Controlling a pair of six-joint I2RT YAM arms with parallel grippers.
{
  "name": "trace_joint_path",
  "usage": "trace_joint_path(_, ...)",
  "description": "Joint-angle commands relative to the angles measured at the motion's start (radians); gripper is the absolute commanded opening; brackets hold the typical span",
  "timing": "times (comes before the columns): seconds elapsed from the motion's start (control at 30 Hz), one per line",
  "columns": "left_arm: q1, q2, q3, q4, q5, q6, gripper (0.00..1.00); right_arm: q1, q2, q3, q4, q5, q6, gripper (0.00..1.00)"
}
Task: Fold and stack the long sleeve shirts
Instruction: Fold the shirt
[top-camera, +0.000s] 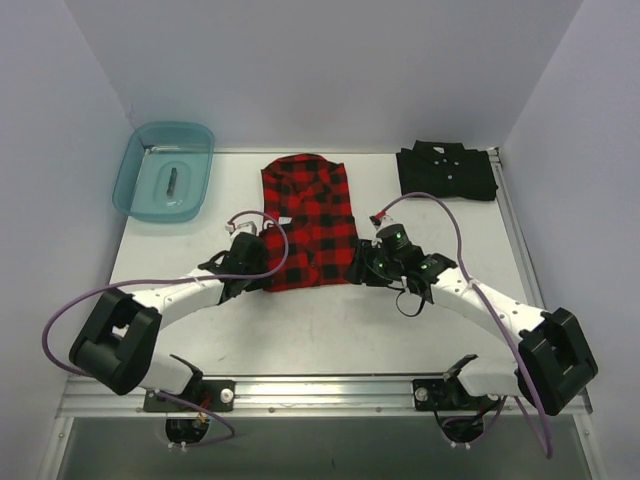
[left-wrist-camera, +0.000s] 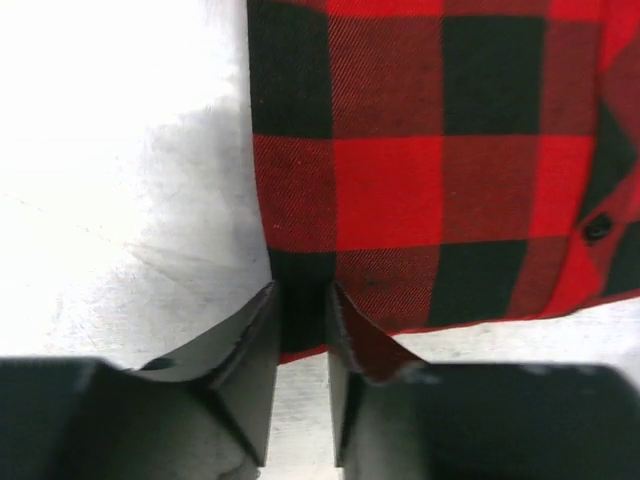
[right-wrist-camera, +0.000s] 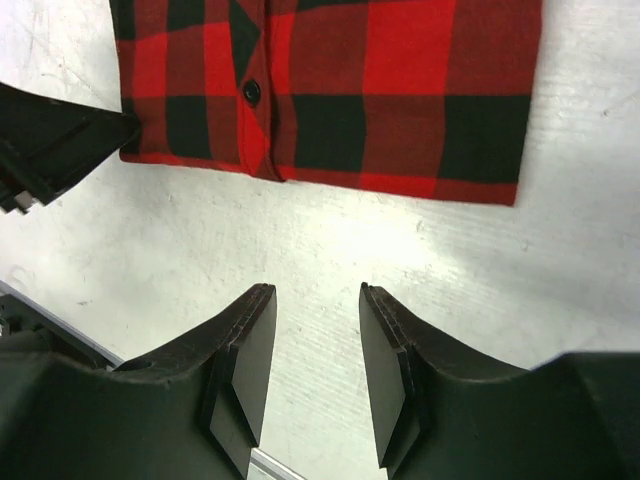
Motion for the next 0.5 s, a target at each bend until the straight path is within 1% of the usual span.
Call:
trace_joint_path(0.0,-0.008,0.039,-0.009,0.005,0.020,-0.030,0.31,0.010,-0.073,-0.026,-0.071,0.055,-0.008,0.39)
trace_joint_path(0.1,-0.042,0.072,-0.027,0.023,0.036,-0.068,0.23,0.010,-0.108,-0.046,-0.088,0.071,-0.010,0.39)
trace_joint_path(0.2,-0.120,0.088,-0.053,0.035,0.046,-0.135,0.22,0.010,-0.146,-0.056,-0.116,0.092,-0.016,0.39)
trace_joint_path(0.23,-0.169,0.091,-0.058,0.032,0.047,-0.158,0.22,0.010,-0.169,-0.059,-0.122,0.097,-0.019,0.39)
trace_joint_path(0.3,-0.234,0.095,-0.071,0.040,0.073,-0.249,0.21,0.005,-0.189,-0.063,-0.149,0.112,-0.031,0.39)
trace_joint_path(0.33,-0.267,0.094,-0.074,0.043,0.084,-0.281,0.22,0.004,-0.211,-0.066,-0.160,0.135,-0.035,0.39)
trace_joint_path(0.37,-0.353,0.091,-0.070,0.054,0.099,-0.334,0.23,0.001,-0.220,-0.065,-0.172,0.147,-0.047,0.39)
trace_joint_path(0.4,-0.396,0.088,-0.062,0.068,0.101,-0.347,0.26,-0.010,-0.231,-0.069,-0.195,0.160,-0.051,0.40)
trace_joint_path(0.43,-0.448,0.085,-0.041,0.065,0.095,-0.353,0.33,-0.022,-0.250,-0.073,-0.205,0.169,-0.053,0.40)
trace_joint_path(0.47,-0.529,0.071,-0.019,0.052,0.060,-0.344,0.37,-0.036,-0.260,-0.076,-0.212,0.166,-0.056,0.40)
